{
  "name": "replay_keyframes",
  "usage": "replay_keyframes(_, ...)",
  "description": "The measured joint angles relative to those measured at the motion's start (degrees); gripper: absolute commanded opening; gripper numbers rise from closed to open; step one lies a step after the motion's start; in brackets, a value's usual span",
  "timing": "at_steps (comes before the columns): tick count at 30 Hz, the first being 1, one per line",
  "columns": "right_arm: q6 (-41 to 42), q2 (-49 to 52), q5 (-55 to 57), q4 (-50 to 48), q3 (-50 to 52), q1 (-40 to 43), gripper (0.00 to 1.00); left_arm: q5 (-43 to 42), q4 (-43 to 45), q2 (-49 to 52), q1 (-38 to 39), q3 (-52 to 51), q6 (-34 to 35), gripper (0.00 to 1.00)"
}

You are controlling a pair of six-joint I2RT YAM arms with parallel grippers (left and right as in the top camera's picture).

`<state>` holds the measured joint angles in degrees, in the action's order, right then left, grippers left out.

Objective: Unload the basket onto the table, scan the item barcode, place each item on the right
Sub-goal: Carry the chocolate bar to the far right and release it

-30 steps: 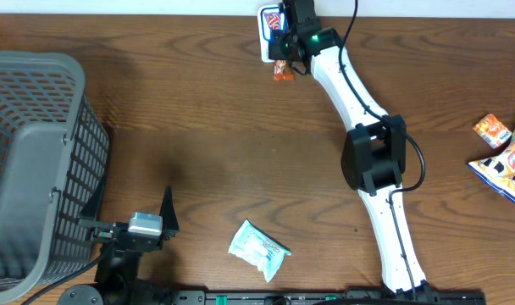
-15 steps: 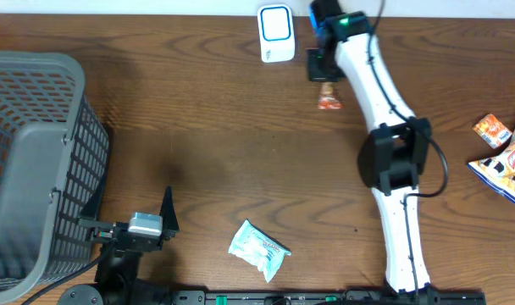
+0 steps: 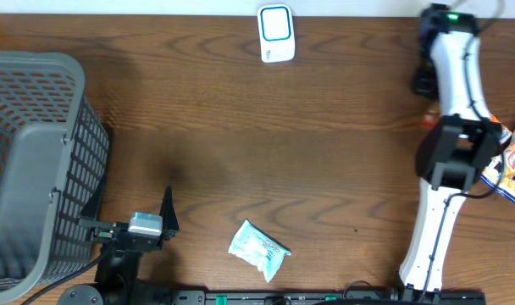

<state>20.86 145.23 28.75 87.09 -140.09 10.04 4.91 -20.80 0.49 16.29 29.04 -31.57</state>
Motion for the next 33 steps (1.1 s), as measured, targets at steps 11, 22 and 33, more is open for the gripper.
replay_keyframes(11,3.0,0.0,1.0,1.3,0.0,10.3,0.01,0.0,-0.2,0.0,0.0,0.0,0.0,1.00)
replay_keyframes(22,3.6,0.0,-0.3,1.2,0.0,11.1,0.64,0.0,-0.2,0.0,0.0,0.0,0.0,1.00)
replay_keyframes(33,4.2,-7.0,-6.7,1.8,0.7,8.7,0.75,0.0,-0.3,0.0,0.0,0.0,0.0,1.00)
